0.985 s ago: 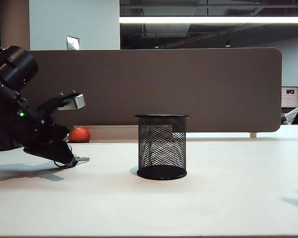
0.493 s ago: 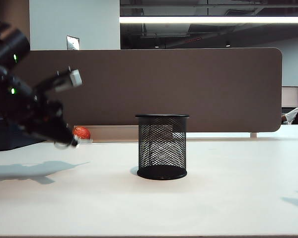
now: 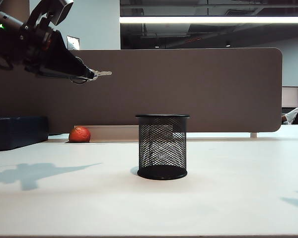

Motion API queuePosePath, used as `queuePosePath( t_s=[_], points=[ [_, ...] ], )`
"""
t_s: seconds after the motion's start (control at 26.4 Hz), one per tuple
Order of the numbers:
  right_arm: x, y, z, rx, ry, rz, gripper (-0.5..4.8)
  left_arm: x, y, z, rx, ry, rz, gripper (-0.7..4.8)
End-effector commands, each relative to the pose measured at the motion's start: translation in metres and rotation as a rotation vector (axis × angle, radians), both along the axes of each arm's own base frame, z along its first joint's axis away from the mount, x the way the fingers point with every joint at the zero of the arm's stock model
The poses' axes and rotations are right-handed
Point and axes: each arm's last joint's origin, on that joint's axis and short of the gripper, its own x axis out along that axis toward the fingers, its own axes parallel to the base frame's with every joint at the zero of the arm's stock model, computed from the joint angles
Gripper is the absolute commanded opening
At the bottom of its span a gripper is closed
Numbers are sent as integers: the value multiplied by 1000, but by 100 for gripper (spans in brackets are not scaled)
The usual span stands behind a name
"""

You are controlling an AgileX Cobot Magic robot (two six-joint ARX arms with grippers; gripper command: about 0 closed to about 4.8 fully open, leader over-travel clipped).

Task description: Pick up a bunch of keys from the table, then put them into the black basket.

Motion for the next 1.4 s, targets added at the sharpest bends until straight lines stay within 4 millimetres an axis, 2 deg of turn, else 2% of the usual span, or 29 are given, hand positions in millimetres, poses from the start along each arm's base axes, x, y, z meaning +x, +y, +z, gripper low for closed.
queuePosePath(
  t_s=[0.04, 0.11, 0.34, 0.57, 0.68, 0.87, 1.4],
  points=[
    [-1, 0, 4, 3, -23, 8, 241, 0, -10, 10, -27, -23, -39, -6],
    [-1, 0, 4, 3, -23, 7, 241, -3, -24, 19, -35, -47, -90, -6],
    [-1, 0, 4, 3, -24, 7, 241, -7, -45, 28, -30, -76, -133, -6],
    [-1, 0, 4, 3, -24, 7, 241, 0, -81, 17, -9, -27, -223, -6],
    [-1, 0, 4, 3, -24, 7, 241, 6, -92, -1, 15, 29, -239, -6],
    [-1, 1, 4, 8, -23, 26, 241, 14, -96, -25, 52, 119, -212, -6],
    [-2, 1, 4, 14, -22, 51, 241, 17, -96, -26, 67, 101, -173, -6]
  ],
)
